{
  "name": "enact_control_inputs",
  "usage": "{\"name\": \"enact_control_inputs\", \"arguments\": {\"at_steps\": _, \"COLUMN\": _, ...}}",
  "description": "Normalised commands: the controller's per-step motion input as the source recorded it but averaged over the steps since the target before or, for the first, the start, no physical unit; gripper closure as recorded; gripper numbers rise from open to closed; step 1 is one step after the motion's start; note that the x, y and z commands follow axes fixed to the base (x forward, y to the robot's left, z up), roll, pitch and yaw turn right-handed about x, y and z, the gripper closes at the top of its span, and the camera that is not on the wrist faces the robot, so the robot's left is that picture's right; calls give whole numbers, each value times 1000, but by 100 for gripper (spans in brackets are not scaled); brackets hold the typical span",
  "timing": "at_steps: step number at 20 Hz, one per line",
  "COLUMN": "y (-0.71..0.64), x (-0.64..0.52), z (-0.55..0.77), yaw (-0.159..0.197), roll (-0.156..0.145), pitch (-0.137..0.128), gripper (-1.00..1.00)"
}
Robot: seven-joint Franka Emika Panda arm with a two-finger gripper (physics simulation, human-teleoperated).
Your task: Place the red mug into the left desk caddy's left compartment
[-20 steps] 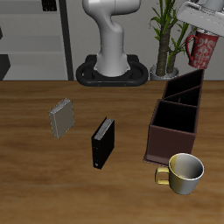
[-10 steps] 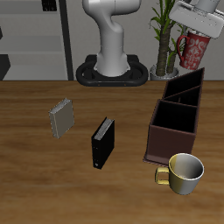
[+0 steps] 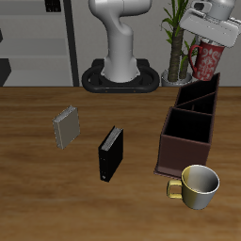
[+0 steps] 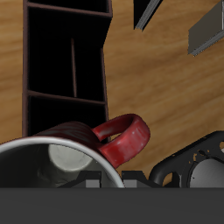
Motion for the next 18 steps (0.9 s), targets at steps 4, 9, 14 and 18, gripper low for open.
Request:
{"name": "enact_control_inputs", "arguments": {"at_steps": 4, "y": 78, "x": 69, "z": -139, "yaw": 26, "roll": 18, "pitch": 6, "gripper": 100}}
{"name": "enact_control_inputs", "arguments": {"at_steps": 9, "y": -35, "x": 48, "z": -192, "yaw": 2, "roll": -3, "pitch": 38, "gripper": 100}}
{"name": "enact_control_inputs", "arguments": {"at_steps": 14, "y": -79, "x": 45, "z": -123, "yaw": 9, "roll": -9, "pitch": 26, "gripper": 100}}
{"name": "enact_control_inputs", "arguments": {"at_steps": 18, "y": 18, "x": 49, "z": -106, "yaw": 14, "roll": -2, "pitch": 13, "gripper": 100}}
